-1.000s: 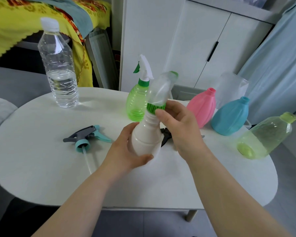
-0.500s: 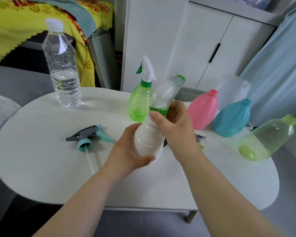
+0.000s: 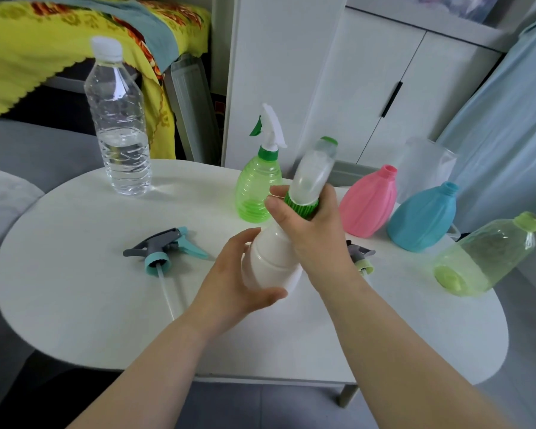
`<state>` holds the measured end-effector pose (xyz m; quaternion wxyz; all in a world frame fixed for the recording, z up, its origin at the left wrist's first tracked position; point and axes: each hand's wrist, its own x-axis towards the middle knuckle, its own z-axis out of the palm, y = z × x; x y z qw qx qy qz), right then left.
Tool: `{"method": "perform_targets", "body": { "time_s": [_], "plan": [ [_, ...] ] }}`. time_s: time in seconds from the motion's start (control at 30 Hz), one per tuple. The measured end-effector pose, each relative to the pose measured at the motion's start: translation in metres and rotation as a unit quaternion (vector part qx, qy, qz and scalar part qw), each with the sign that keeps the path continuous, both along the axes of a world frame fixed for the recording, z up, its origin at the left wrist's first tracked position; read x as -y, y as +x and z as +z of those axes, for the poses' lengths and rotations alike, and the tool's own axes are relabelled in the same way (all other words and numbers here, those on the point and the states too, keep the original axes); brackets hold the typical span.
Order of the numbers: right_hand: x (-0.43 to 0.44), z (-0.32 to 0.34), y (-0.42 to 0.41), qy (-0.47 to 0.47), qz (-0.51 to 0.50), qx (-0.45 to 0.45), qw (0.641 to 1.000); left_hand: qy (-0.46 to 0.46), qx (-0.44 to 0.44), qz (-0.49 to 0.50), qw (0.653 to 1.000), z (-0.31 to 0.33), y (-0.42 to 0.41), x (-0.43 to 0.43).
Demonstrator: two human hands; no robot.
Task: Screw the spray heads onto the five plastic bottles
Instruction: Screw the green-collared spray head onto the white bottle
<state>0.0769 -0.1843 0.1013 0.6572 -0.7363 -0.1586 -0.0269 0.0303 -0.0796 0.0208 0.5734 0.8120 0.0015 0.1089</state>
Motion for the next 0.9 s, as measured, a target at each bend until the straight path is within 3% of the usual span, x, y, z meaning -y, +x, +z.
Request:
{"method": "perform_targets", "body": {
  "time_s": [0.13,0.33,0.53,0.63,0.73,0.9],
  "plan": [
    [0.007,0.0,-0.004,0.019,0.104,-0.036,0.994,0.002,0.003,0.025,1.0,0.0,0.001,0.003],
    [0.006,0.001,-0.004,0.012,0.014,-0.01,1.0,0.084,0.019,0.024,0.996,0.003,0.0,0.005],
    [0.023,0.006,0.007,0.138,0.182,-0.109,0.967,-0.034,-0.047,-0.09,0.994,0.007,0.001,-0.009],
    [0.026,0.009,0.008,0.11,0.21,-0.122,0.964,-0.039,-0.038,-0.088,0.995,0.008,0.002,-0.006],
    [0.021,0.012,0.007,0.001,0.183,-0.098,0.978,-0.013,-0.022,-0.043,0.999,0.006,0.001,0.001],
    [0.005,0.003,0.004,0.034,0.035,-0.066,0.997,-0.023,-0.003,0.047,0.999,0.003,-0.004,0.016]
  ]
}}
